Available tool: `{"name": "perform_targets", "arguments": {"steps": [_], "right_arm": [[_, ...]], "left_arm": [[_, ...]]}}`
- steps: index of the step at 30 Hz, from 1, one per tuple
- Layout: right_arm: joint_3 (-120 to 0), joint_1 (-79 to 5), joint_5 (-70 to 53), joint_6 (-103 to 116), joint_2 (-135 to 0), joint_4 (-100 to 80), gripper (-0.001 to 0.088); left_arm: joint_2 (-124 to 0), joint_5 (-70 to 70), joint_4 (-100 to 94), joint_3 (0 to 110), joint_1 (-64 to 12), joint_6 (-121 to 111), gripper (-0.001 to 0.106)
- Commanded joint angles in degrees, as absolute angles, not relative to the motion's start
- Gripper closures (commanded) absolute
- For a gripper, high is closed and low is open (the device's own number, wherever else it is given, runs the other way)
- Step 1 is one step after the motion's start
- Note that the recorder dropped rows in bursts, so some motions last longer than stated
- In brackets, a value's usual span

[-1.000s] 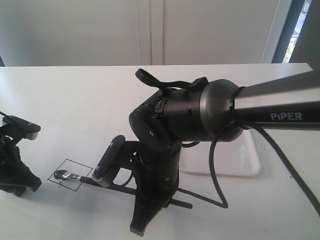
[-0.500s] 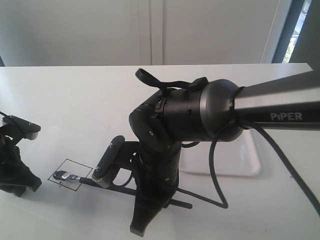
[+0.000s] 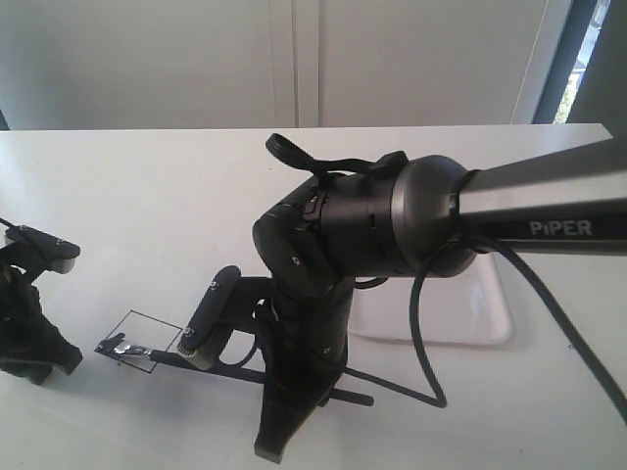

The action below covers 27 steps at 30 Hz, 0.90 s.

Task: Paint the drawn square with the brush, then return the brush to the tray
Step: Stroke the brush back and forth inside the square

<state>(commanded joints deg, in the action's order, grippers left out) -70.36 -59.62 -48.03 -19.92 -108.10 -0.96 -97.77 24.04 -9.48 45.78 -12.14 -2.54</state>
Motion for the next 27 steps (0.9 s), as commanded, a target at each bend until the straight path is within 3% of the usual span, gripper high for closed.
{"name": "perform_targets", "arguments": {"steps": [27], "right_arm": [[-73.86,-59.62,-53.08,-14.69,-109.27,-5.93,0.0868]], "left_arm": [[-97.77,23.92,-9.48,45.78,-12.14,-2.54,0.058]]}}
